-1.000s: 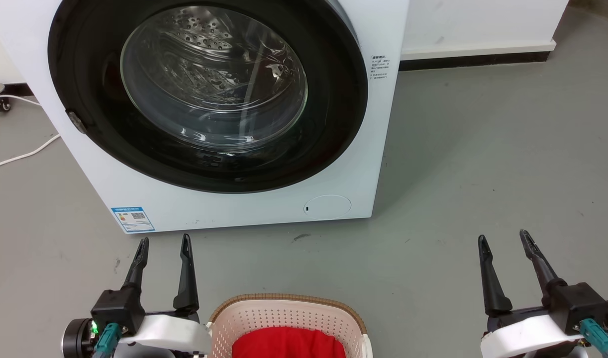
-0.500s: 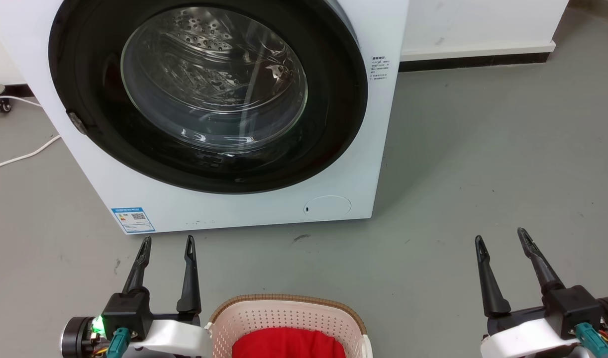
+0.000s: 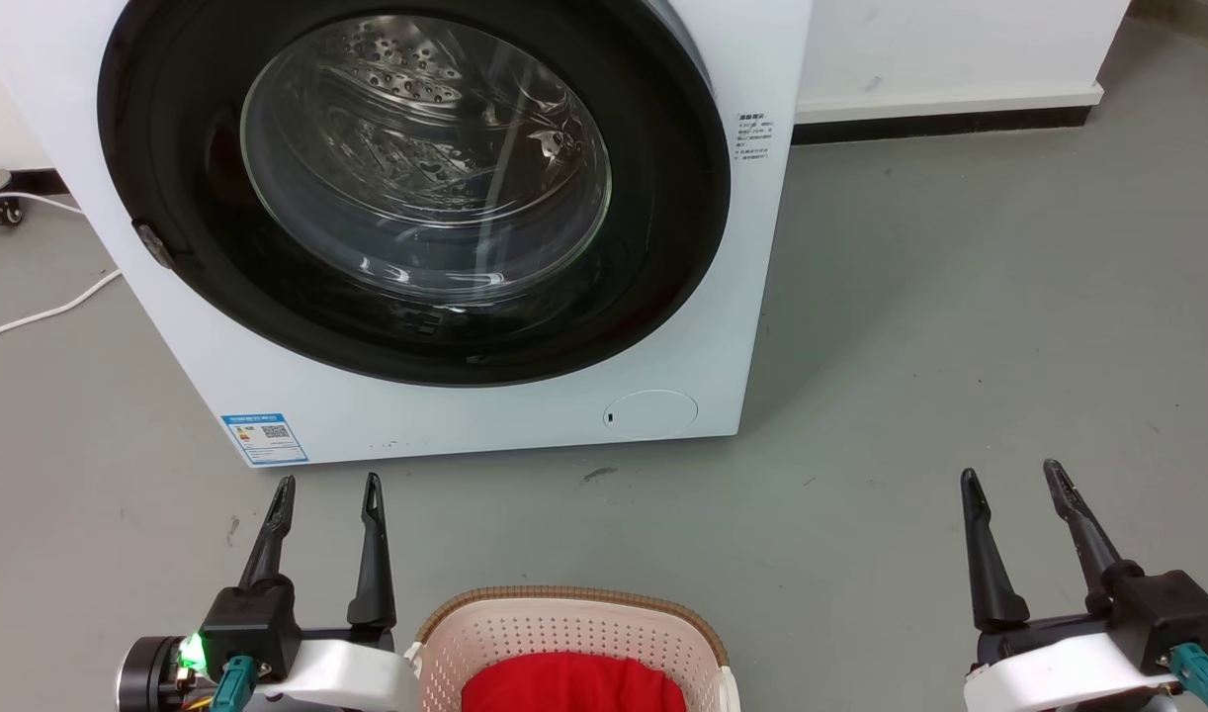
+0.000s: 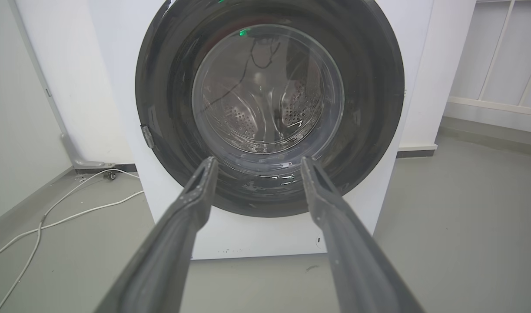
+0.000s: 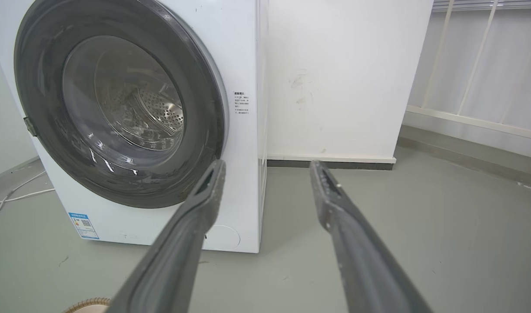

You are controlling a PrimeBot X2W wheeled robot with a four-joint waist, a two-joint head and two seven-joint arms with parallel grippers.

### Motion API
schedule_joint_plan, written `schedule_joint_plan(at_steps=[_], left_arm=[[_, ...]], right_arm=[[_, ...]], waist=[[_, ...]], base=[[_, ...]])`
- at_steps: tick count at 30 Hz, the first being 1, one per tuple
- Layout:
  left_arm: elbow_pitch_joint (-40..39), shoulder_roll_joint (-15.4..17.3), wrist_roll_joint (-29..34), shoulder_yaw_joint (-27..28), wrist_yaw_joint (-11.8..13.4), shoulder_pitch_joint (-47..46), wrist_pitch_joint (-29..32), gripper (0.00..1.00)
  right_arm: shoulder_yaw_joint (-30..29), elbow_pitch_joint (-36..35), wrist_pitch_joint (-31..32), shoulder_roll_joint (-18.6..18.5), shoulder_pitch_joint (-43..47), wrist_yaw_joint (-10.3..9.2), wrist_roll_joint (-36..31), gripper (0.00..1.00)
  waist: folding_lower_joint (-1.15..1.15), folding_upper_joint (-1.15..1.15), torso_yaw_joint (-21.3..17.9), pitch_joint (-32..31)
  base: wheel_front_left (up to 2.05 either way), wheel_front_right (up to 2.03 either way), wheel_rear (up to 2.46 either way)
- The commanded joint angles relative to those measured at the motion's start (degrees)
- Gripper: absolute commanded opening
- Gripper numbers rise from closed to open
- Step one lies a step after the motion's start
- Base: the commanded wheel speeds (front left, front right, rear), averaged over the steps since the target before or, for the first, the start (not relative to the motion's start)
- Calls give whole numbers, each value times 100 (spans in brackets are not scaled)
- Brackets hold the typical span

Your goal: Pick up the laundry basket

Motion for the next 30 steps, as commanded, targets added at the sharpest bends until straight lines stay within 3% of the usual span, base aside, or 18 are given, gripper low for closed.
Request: schedule_joint_plan(at_steps=[1,19,24,30], left_arm=[[0,13,21,6,30,45,-44,100],[53,14,-77,67,20,11,-44,100],[397,19,-157,285,-159,-174,-31,100],[1352,209,-113,459,-426,-568,-31,100]], right_arm=[[-4,12,-16,-15,50,-2,49,100],[105,156,-15,-15,-1,-2,142,100],[317,498,-15,-14,-212,-2,88,100],[583,1385,-15,-12,-616,-2,191,100]], waist=[[0,0,1,3],[0,0,-17,31],[0,0,-20,120],[0,0,5,402]], base=[[0,0,0],[0,0,0],[0,0,0],[0,0,0]])
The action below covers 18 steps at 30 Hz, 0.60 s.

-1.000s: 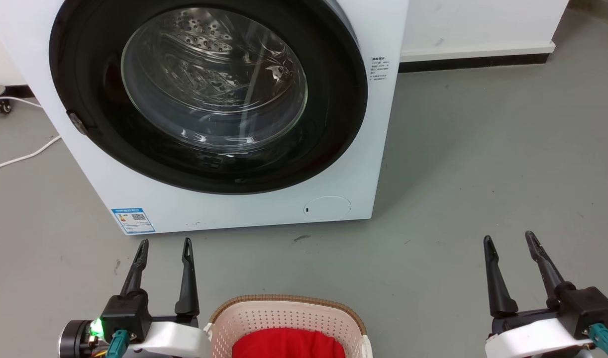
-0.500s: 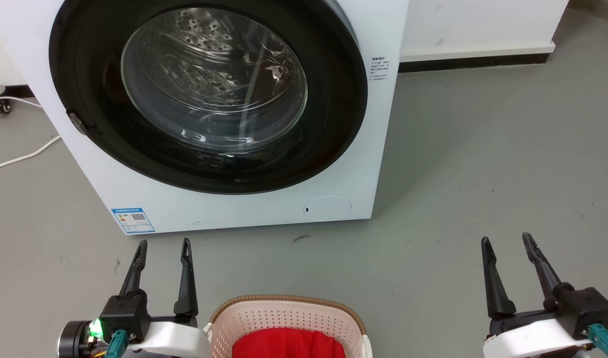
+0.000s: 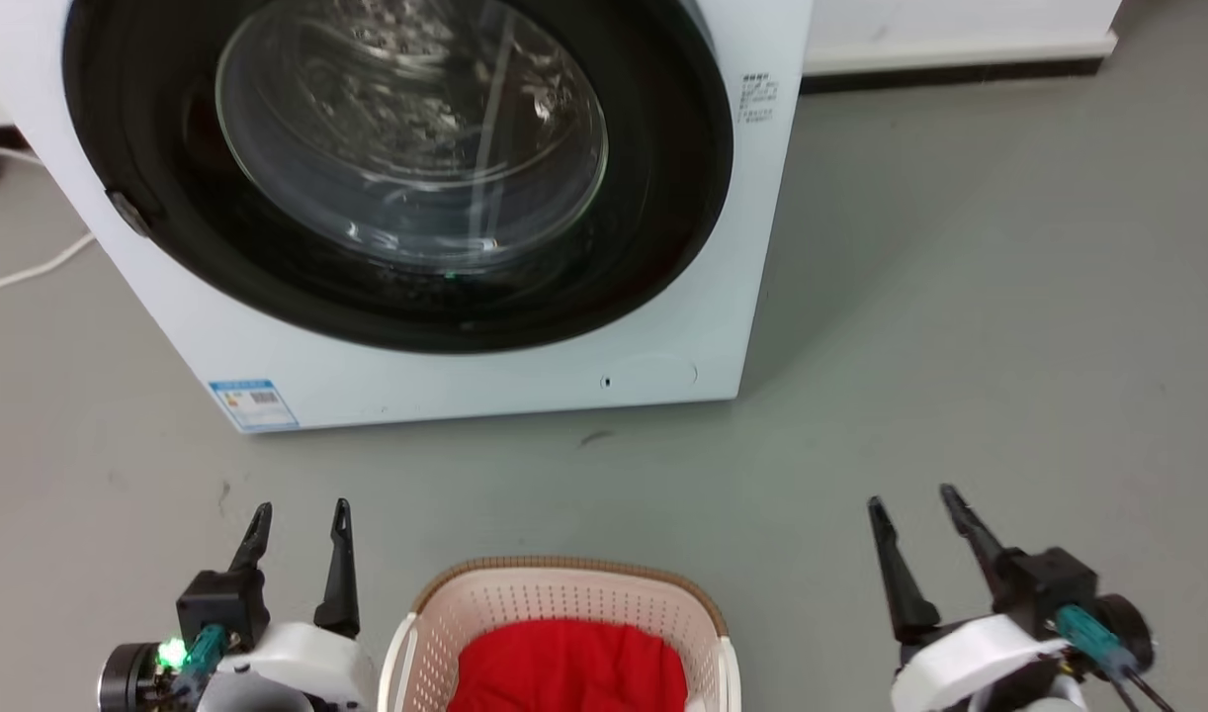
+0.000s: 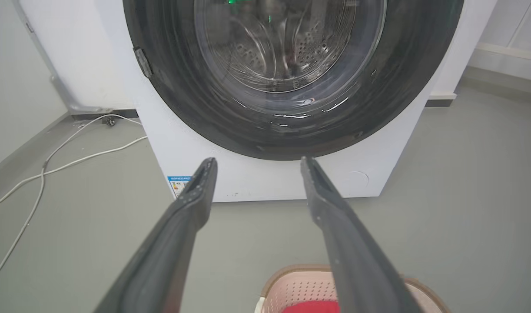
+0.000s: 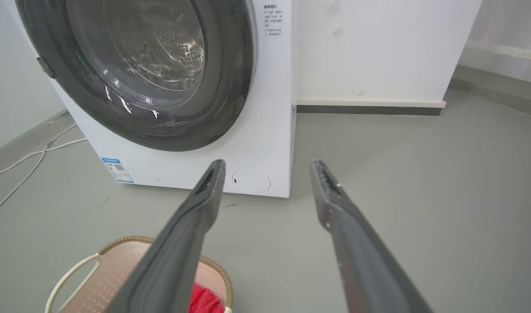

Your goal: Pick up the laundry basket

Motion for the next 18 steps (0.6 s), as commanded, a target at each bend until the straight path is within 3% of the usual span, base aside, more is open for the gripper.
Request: schedule_joint_plan(at_steps=[1,6,7,18], left_arm=[[181,52,36,10,-44,-182,-16,100],[986,299,-11,59,-167,-639,-15,100],[1405,413,-50,47,-216,-903,-16,100],[2811,707,-121,-292,-306,-1880,-15,100]], right_arm=[[58,220,-13,-9,-166,-3,31,100],[394,1143,-13,-8,-726,-2,142,100],[619,1586,-13,-9,-1037,-3,189,100],[1395,3119,-12,-8,-2201,-2,393,100]], waist=[[0,0,11,171],[0,0,-10,593],[0,0,-47,882],[0,0,-131,1957]], base=[[0,0,0],[0,0,0],[0,0,0],[0,0,0]])
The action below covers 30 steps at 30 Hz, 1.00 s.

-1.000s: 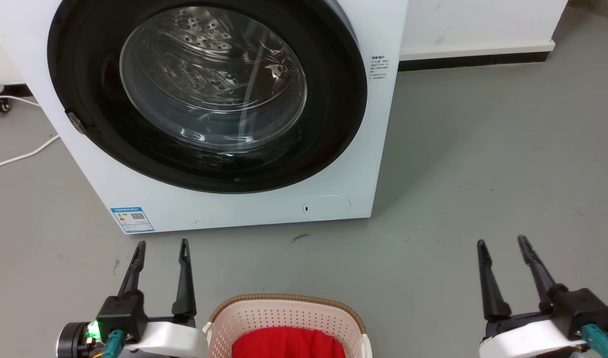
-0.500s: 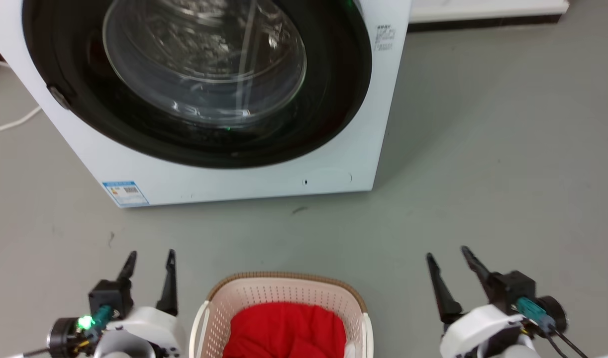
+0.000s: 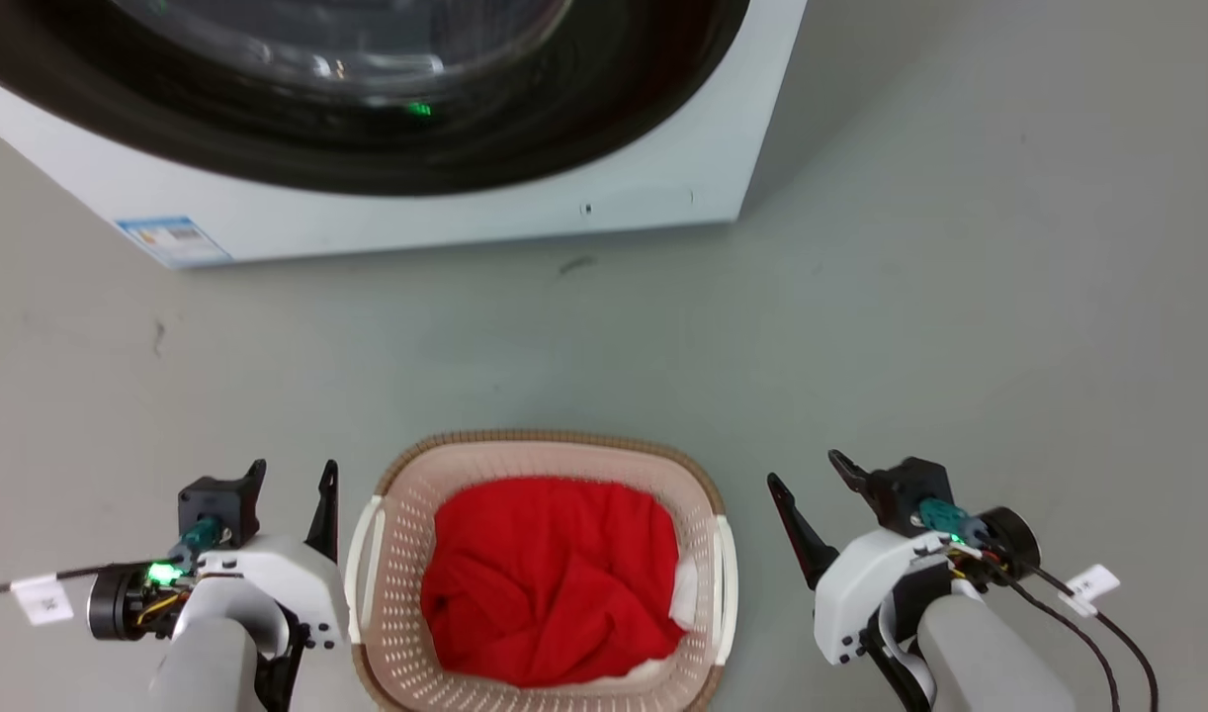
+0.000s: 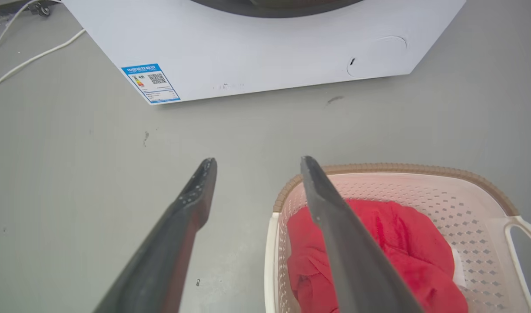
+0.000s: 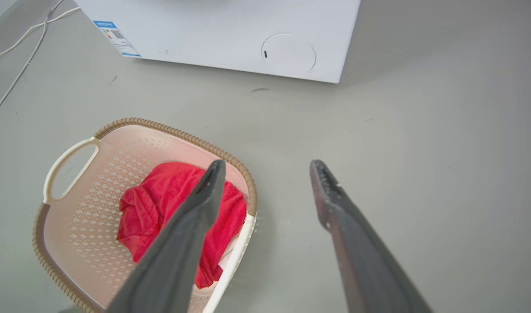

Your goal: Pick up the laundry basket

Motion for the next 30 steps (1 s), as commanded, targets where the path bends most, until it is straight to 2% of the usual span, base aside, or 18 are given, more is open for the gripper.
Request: schedule_joint_plan(at_steps=[1,14,21,30], left_arm=[[147,58,-31,-55,-9,-167,-15,100],[1181,94,-172,-505,-16,-884,-15,100],[1568,102,-165,-642,-16,-1190,-15,100],[1875,52,-196,-819,-17,-1552,-14,100]], right_arm=[[99,161,-13,-5,-205,-3,57,100],[1320,1285,-12,-5,-1040,-4,952,100],[1937,1521,132,-6,-1332,-3,1534,100],[2439,1746,289,-6,-1625,-3,2067,100]], waist=[[-1,0,-26,348],[-1,0,-12,1170],[-1,0,37,1542],[-1,0,157,1989]], base=[[0,0,0],[0,0,0],[0,0,0],[0,0,0]])
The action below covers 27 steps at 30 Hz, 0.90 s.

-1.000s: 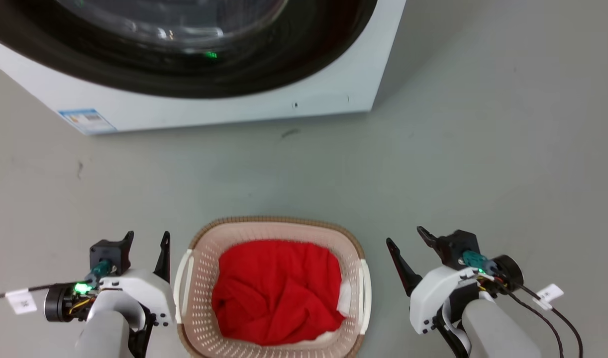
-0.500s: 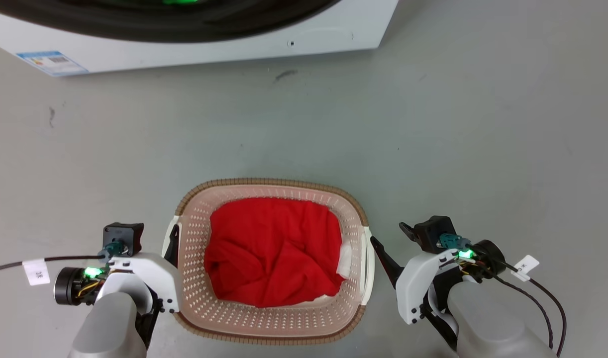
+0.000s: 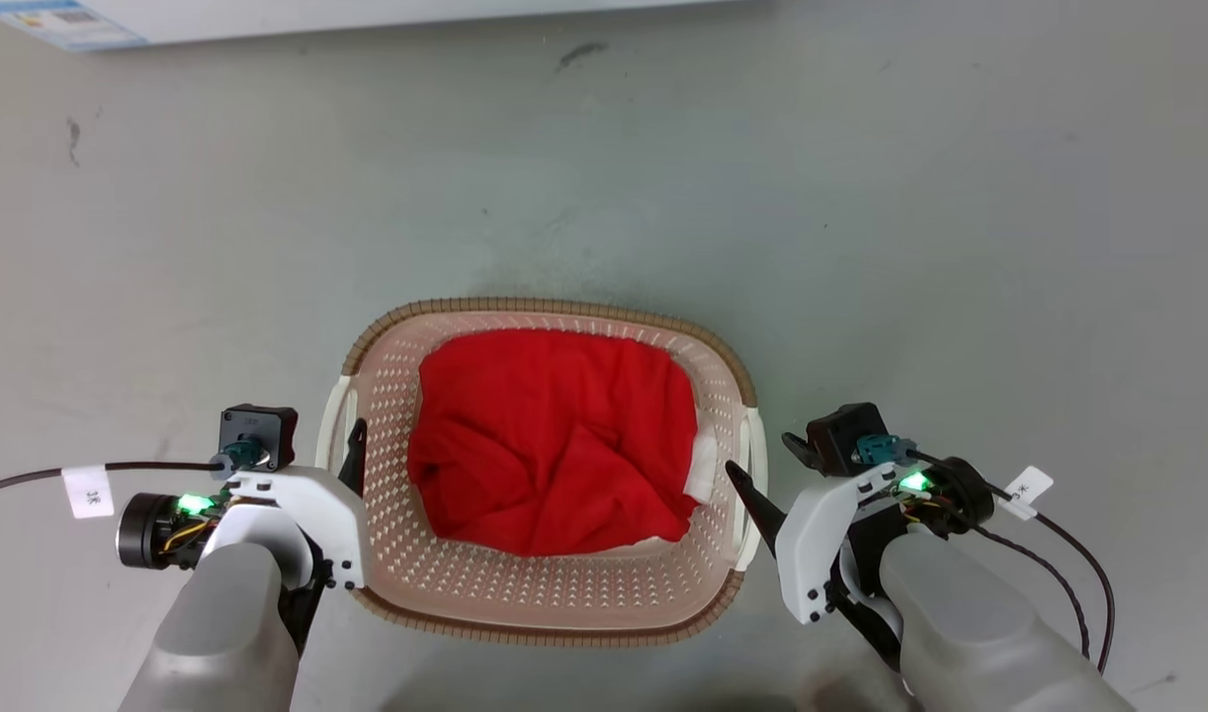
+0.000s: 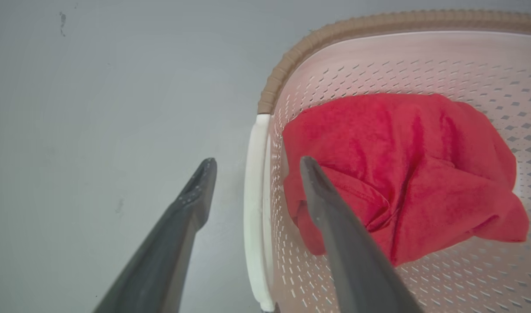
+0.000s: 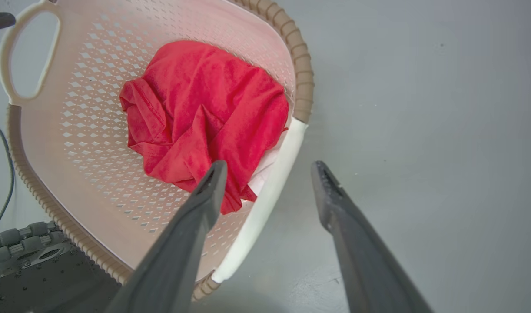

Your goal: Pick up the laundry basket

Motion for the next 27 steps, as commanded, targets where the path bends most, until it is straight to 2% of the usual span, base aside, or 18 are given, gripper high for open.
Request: schedule_joint_plan(at_steps=[1,12,25,26,27], left_arm=[[88,-27,-16,-52,-8,-143,-15,100],[304,-124,-106,-305,-8,-551,-15,100],[481,-197,-155,-496,-8,-794,-15,100],[540,-206,-123,-539,-8,-812,-15,100],[578,-203,-94,-565,-3,-840,-15,55]], right_arm=[[75,54,33,-6,-156,-2,90,100],[322,310,27,-7,-513,-2,419,100],[607,402,99,-6,-731,-2,704,100],[628,406,109,-6,-747,-2,725,93],[641,423,115,-8,-776,-2,731,37]], waist=[[0,0,51,160],[0,0,206,725],[0,0,250,1033],[0,0,250,1045],[0,0,252,1056]], base=[[0,0,0],[0,0,0],[0,0,0],[0,0,0],[0,0,0]])
